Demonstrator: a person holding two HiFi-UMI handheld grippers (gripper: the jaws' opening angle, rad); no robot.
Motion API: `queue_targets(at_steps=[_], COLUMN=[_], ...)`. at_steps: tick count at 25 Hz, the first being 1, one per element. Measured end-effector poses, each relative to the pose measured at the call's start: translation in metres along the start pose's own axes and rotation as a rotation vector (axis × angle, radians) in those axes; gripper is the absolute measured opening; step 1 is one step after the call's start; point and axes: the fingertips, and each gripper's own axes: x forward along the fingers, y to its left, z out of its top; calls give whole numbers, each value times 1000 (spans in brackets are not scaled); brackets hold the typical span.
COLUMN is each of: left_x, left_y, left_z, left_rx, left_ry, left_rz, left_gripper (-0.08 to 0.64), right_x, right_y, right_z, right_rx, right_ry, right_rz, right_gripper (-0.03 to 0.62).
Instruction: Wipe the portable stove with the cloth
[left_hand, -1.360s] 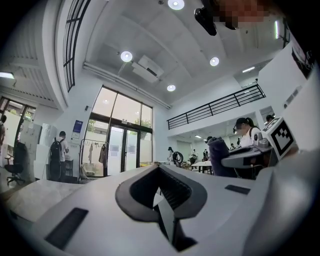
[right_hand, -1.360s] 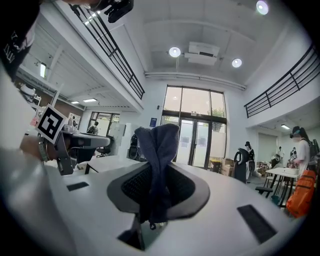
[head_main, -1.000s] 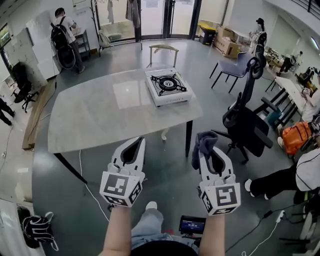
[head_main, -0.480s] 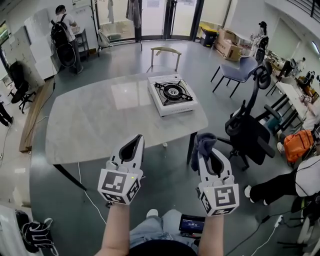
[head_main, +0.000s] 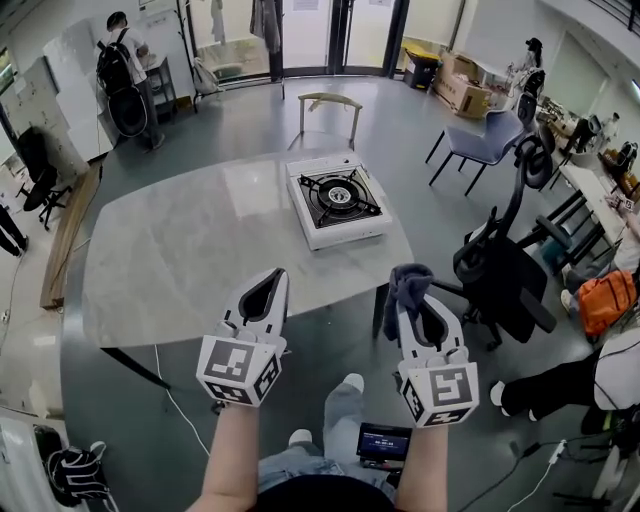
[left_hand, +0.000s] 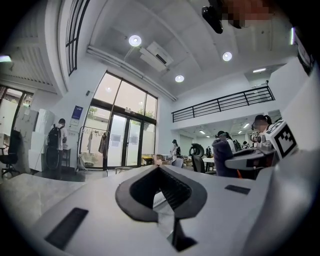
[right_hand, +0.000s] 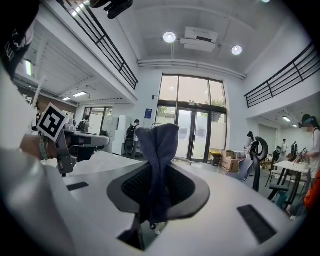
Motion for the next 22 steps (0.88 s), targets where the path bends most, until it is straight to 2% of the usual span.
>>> queue_targets(at_steps=[10, 15, 22], left_x=[121, 163, 199], left_y=[-1, 17, 28], left_z=[0, 8, 0], left_rx=[34, 27, 12], left_ry=[24, 17, 36], left_rz=[55, 124, 193], left_gripper=[6, 8, 6], right_x=[105, 151, 197], right_y=[-96, -121, -146], right_z=[4, 15, 1], right_rx=[3, -15, -17], right_ry=[-1, -11, 36], right_rz=[81, 146, 206], right_gripper=[92, 92, 92])
